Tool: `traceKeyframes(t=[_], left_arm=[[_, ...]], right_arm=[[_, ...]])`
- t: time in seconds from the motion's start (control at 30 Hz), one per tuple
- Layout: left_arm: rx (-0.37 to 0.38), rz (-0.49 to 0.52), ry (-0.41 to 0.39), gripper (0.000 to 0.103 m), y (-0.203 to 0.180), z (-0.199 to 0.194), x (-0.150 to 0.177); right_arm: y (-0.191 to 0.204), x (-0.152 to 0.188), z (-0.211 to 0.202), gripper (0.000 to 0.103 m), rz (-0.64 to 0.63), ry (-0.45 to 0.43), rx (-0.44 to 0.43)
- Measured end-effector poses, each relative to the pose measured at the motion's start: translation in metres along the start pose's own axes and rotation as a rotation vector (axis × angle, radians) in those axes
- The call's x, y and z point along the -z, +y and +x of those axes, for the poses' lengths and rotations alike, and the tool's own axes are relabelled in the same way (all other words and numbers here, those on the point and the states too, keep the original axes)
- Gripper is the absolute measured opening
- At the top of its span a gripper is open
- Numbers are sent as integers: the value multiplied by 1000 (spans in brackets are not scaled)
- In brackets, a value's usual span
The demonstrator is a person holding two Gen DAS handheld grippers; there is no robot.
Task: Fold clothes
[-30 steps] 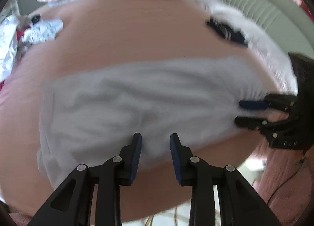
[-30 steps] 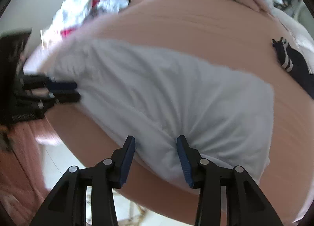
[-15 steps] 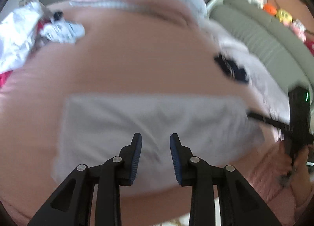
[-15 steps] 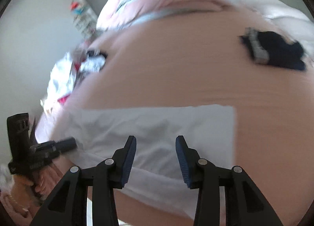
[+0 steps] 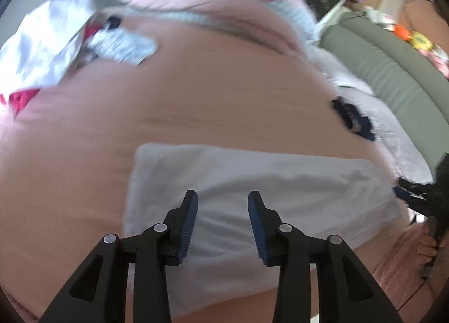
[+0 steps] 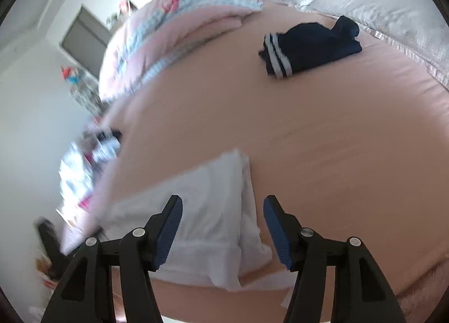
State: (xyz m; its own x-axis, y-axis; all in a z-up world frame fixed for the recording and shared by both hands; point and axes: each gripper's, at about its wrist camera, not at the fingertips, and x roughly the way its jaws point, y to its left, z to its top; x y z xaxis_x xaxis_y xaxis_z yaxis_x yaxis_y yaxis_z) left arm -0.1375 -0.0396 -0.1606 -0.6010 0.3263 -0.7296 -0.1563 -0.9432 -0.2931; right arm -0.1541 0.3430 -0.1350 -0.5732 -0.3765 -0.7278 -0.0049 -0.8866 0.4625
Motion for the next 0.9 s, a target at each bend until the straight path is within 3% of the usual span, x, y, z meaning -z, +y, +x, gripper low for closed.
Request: traceKeyframes(t=[0.1, 0.17, 0.23, 0.33, 0.43, 0.5, 0.57, 0.6, 0.67, 0.7, 0.8, 0.9], left_arm=[[53, 50, -8, 34, -17, 0, 7], [48, 96, 23, 34, -31, 11, 15], [15, 146, 55, 34, -46, 23, 20], [-85, 209, 100, 34, -55, 37, 25], [-135, 214, 97, 34, -50, 25, 23], [-200, 199, 69, 34, -43, 12, 19], [-251, 167, 31, 34, -34, 0, 15], [-214, 151, 19, 34, -32, -3, 13], [-128, 128, -1, 34, -34, -6, 11], [-81, 131, -5, 35, -42, -3, 11], [12, 176, 31, 38, -73, 14, 19], [-14, 231, 104, 38, -90, 39, 30]], right_arm=[[23, 3, 6, 60, -117, 2, 81], [52, 10, 8, 60, -272, -24, 129], [76, 23, 23, 60, -396, -3, 176], [90, 40, 47, 60, -489, 46, 349], [83, 34, 45, 59, -483, 46, 430], [60, 21, 29, 59, -352, 15, 448], [41, 10, 13, 59, -240, -31, 435], [38, 7, 0, 59, -193, -90, 366], [57, 12, -6, 59, -254, -152, 298], [79, 21, -3, 59, -359, -162, 286], [118, 49, 23, 59, -495, -70, 222], [134, 66, 58, 59, -526, 77, 199]])
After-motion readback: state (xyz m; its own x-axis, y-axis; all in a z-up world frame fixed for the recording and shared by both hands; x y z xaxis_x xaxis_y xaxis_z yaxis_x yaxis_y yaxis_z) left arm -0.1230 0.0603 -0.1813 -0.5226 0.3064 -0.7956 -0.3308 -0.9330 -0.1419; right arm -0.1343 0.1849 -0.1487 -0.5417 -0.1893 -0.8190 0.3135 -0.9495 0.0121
